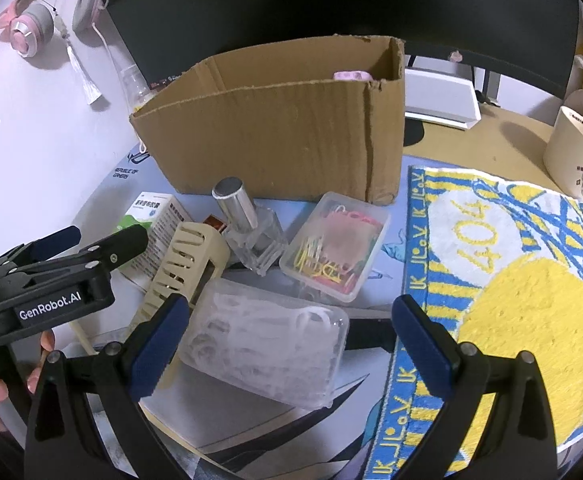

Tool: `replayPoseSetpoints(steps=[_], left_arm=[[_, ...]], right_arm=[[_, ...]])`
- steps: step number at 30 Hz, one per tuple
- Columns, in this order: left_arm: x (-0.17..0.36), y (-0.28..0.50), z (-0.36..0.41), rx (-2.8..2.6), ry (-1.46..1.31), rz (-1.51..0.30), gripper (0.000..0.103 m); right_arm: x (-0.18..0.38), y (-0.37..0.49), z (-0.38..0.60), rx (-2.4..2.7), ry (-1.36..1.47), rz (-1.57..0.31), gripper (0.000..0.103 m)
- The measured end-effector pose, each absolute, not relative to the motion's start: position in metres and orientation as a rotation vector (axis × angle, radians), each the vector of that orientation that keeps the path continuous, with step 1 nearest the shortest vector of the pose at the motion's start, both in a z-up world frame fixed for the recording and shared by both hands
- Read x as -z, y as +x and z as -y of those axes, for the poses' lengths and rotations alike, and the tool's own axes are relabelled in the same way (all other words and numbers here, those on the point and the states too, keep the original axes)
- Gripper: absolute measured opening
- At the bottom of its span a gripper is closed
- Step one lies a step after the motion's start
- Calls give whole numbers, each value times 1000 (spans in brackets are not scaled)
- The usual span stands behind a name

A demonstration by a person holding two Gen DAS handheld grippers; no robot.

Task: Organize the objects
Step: 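Grasp the green medicine box with the left tool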

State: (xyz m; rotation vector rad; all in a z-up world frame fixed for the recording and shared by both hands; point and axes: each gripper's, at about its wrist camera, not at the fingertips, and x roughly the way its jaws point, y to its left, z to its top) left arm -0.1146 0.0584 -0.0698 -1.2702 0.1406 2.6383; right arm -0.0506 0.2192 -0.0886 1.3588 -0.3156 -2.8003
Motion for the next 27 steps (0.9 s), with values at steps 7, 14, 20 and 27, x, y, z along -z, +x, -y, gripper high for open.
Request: replayPoseSetpoints(steps=[7, 14, 20, 27], left_arm=[[81, -119, -64, -2601, -1318, -152, 103], [86, -122, -66, -2599, -1352, -166, 103], [89, -125, -66, -2610, -1371, -169, 103], [93, -130, -66, -2633, -1385, -154, 103]], right_arm=[[97, -50, -212, 2787, 1383, 290, 103], [103, -50, -213, 2748, 1391, 372, 103], [106, -52, -206, 2751, 1405, 345, 103], [112, -53, -206, 2756, 1442, 351, 103]])
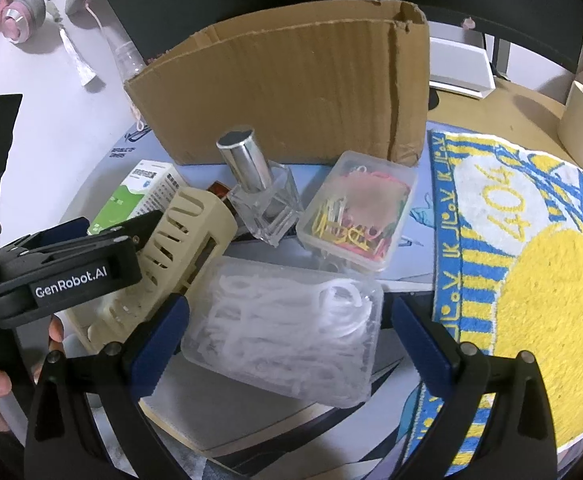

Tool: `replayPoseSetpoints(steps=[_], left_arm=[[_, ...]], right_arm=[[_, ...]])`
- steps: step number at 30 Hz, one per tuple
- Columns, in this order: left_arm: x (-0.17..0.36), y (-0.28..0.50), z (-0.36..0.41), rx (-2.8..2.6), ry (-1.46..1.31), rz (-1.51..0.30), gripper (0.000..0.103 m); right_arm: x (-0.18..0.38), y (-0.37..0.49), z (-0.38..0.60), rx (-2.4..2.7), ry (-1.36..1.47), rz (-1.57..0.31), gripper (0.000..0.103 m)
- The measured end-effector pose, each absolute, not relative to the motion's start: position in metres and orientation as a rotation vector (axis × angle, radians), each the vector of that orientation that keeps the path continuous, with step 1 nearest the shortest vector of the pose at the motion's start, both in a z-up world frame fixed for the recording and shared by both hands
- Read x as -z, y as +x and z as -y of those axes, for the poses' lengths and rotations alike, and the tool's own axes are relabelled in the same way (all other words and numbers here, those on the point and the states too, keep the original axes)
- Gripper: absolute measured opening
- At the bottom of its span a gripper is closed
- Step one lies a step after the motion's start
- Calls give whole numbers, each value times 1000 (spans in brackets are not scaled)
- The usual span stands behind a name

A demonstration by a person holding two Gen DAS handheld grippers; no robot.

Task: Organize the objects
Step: 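Grasp the green medicine box with the left tool, then lift the medicine box with left tool while right tool grasps the clear floss box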

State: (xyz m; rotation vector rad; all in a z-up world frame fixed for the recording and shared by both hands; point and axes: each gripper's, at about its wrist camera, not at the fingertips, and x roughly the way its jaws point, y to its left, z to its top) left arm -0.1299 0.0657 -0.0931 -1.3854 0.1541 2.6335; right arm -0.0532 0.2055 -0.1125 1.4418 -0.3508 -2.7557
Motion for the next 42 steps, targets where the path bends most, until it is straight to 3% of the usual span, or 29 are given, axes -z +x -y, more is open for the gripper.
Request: replayPoseSetpoints(steps=[6, 13, 19, 42], left_arm=[[92, -129, -63, -2648, -1344, -123, 101], [90, -127, -60, -2599, -1280, -55, 65], [94, -130, -62, -2564, -1274, 0, 46], [57, -112, -31, -2787, -1117, -9, 45]], right_arm=[[111, -50, -206, 2785, 1449, 315, 99], [114, -50, -202, 2818, 1464, 288, 99], [117, -51, -194, 2834, 1482, 184, 97], [77, -41, -222, 2898, 1289, 345, 96]])
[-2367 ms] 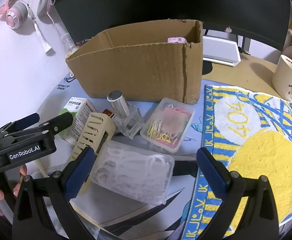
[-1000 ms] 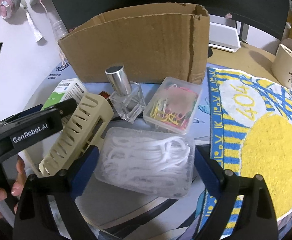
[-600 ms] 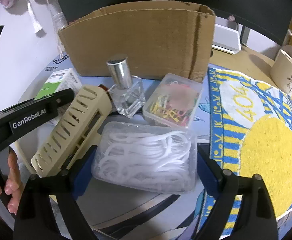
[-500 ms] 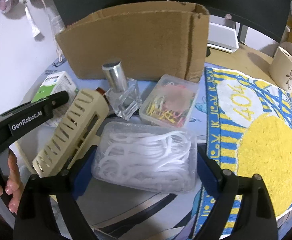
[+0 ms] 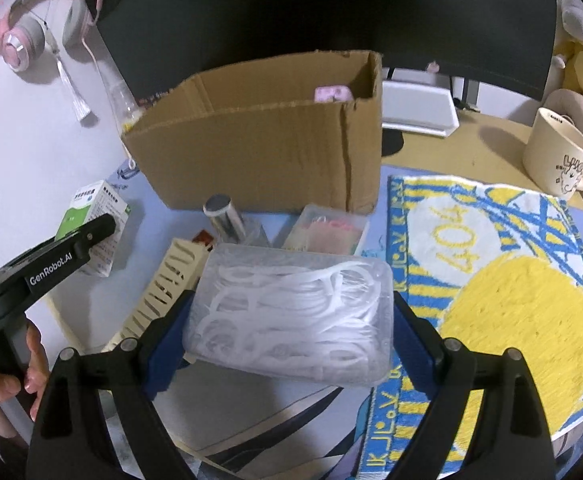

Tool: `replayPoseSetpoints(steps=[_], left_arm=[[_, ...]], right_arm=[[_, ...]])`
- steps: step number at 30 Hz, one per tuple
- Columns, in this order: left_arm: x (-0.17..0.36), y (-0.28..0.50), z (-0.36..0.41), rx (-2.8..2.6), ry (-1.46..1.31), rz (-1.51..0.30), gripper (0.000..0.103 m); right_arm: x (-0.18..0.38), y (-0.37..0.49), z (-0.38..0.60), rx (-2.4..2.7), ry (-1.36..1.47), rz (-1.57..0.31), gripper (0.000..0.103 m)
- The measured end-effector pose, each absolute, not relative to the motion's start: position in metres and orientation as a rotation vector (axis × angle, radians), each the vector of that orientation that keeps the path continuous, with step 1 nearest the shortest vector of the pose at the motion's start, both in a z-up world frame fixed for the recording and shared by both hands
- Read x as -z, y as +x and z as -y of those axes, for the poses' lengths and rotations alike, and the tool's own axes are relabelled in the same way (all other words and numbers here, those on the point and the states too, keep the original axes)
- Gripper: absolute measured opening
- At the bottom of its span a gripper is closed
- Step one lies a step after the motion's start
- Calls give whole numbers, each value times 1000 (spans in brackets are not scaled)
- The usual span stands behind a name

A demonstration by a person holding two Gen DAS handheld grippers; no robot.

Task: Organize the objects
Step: 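Lift the medicine box with left tool while right tool grasps the clear floss box, then carry the medicine box and floss box over the cardboard box and lower them in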

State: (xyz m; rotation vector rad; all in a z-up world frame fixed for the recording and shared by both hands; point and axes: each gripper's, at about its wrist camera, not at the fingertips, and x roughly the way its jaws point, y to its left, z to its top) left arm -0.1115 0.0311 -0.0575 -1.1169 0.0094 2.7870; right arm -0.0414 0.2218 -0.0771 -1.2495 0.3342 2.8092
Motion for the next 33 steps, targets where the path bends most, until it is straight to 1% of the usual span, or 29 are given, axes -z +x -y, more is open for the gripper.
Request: replayPoseSetpoints(steps=[16, 24, 33], left_arm=[[25, -96, -31, -2868, -944, -51, 45], [2, -90, -38, -2893, -841, -61, 45], [-28, -95, -41, -2910, -750, -57, 45]], right_arm=[[39, -32, -230, -2876, -1084, -341, 96], [12, -33, -236, -2908, -972, -317, 96], [-12, -46, -252, -2892, -886, -333, 96]])
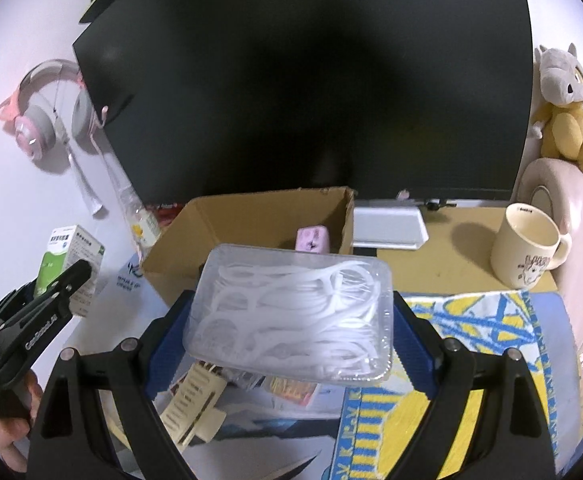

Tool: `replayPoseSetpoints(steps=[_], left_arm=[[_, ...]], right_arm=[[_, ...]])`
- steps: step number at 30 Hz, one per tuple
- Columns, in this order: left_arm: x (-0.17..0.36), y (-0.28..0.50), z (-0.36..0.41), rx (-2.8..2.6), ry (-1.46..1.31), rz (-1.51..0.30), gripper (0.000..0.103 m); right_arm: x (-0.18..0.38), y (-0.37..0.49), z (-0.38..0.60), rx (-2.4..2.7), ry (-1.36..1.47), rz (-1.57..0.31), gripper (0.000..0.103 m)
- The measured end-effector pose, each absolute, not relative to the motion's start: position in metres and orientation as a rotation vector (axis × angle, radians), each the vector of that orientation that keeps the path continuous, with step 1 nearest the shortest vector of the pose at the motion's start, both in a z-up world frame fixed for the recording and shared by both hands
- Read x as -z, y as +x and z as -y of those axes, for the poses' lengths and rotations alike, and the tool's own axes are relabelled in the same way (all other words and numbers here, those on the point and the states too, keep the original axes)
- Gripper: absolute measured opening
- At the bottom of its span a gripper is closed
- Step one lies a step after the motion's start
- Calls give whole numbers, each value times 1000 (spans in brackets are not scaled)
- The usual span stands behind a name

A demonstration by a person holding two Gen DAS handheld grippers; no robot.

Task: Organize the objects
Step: 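Carry the medicine box and floss box over the cardboard box and lower them in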

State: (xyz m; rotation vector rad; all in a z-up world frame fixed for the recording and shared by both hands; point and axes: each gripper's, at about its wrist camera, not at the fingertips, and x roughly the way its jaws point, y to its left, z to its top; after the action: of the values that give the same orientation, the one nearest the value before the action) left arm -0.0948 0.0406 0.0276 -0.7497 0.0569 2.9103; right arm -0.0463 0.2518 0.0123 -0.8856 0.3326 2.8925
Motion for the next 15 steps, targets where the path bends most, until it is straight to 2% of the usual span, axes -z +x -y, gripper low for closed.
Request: replayPoseSetpoints(steps=[15], left_arm=[[-61, -116, -43, -2905, -648, -37, 45]], right_arm=[[-35, -79, -257, -2921, -837, -297, 96]])
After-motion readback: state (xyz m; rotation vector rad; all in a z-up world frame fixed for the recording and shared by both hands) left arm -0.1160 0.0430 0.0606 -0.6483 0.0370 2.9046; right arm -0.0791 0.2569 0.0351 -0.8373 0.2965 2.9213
